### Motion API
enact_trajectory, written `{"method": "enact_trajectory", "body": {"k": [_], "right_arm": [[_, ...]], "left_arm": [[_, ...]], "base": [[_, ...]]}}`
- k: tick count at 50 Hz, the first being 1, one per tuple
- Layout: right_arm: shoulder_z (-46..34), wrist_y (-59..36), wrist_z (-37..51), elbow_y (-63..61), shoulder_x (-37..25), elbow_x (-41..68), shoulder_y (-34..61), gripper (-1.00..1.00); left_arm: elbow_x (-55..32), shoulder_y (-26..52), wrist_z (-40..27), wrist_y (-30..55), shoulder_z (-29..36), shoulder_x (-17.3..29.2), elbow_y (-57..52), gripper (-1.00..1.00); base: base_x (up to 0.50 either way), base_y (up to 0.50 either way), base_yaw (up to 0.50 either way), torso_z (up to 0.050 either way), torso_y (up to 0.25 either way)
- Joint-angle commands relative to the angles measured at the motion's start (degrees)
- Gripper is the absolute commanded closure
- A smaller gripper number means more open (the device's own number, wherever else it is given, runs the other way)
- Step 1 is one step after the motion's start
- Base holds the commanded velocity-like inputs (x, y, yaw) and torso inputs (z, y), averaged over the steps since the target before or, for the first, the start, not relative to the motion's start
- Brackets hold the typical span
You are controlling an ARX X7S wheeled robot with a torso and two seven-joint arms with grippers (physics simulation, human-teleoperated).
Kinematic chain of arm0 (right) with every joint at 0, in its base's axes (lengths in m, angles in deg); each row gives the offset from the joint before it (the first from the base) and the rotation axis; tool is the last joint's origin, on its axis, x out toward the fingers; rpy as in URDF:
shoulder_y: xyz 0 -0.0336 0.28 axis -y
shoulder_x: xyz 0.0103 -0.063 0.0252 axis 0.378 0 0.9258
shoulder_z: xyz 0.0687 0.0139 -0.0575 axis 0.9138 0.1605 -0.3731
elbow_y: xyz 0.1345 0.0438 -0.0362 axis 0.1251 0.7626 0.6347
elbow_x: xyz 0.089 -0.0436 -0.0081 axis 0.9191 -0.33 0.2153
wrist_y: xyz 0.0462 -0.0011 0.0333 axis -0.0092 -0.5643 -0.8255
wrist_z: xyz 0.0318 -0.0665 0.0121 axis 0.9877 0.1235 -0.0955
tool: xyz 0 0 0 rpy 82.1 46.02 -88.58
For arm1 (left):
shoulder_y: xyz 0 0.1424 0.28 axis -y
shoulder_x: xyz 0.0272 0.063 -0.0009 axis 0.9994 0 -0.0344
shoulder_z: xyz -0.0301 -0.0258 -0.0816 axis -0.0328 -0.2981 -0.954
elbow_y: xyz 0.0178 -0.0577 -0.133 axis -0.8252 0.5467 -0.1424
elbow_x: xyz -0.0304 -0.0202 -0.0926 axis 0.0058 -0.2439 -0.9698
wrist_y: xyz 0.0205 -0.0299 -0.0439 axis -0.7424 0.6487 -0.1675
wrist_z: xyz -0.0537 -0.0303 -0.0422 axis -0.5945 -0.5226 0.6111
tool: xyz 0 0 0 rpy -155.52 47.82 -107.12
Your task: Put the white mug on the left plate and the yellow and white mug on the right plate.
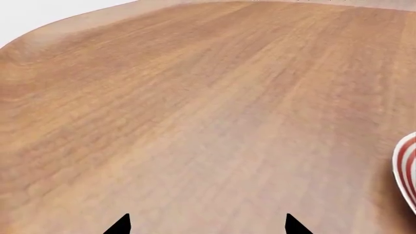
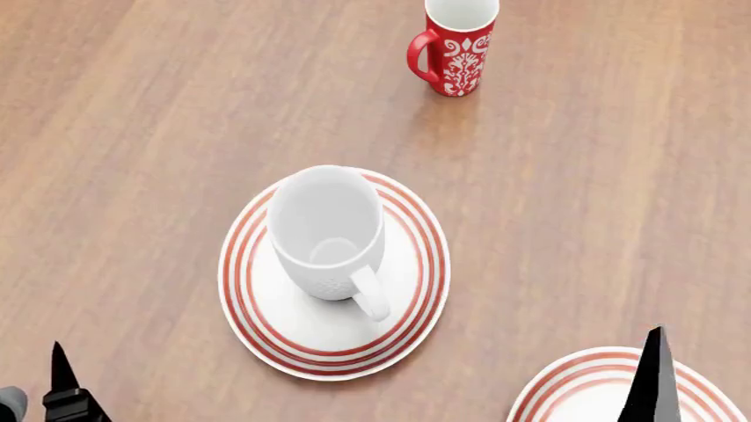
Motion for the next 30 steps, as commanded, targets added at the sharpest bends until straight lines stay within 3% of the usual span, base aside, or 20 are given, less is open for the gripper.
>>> {"method": "enact_trajectory", "body": {"k": [1,11,30], "right_arm": [[-2.23,-4.55,0.39,6.07,-1.92,1.32,13.80,-1.00],[-5.09,-6.21,2.19,7.15,-1.81,1.15,21.00,-1.00],[-5.99,-11.91,9.26,-4.62,-4.64,5.40,26.59,-1.00]], "left_arm": [[0.65,-0.64,0.41,-0.14,-1.90,-0.89,-1.67,-1.00],[1.35,-3.37,-0.35,-0.19,-1.46,0.65,-8.03,-1.00],[-0.04,1.37,-3.64,8.99,-2.52,5.33,-18.37,-1.00]], "base": [[0.00,0.00,0.00,0.000,0.000],[0.00,0.00,0.00,0.000,0.000],[0.00,0.00,0.00,0.000,0.001]]}}
